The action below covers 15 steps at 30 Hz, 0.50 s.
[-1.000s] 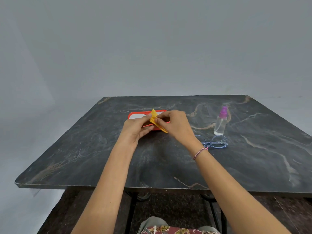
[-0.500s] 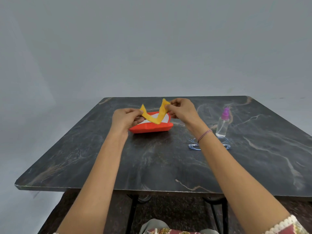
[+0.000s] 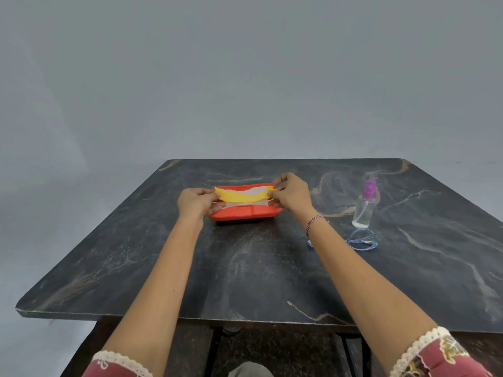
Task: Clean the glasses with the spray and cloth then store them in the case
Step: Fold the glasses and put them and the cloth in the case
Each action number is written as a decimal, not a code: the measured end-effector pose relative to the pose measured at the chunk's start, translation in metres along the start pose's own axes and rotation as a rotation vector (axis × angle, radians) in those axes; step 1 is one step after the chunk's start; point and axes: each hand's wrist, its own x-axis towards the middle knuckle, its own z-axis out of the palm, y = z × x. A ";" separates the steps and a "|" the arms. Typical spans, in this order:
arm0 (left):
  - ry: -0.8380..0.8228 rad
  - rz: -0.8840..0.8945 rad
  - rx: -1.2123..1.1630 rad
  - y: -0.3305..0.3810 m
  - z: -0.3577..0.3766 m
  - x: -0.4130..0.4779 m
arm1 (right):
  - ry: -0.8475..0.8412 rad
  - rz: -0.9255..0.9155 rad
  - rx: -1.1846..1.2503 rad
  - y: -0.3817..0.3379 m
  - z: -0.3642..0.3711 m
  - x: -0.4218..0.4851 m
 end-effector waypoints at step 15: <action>0.074 -0.007 0.150 -0.042 -0.013 -0.014 | -0.079 -0.089 -0.374 0.025 0.002 -0.023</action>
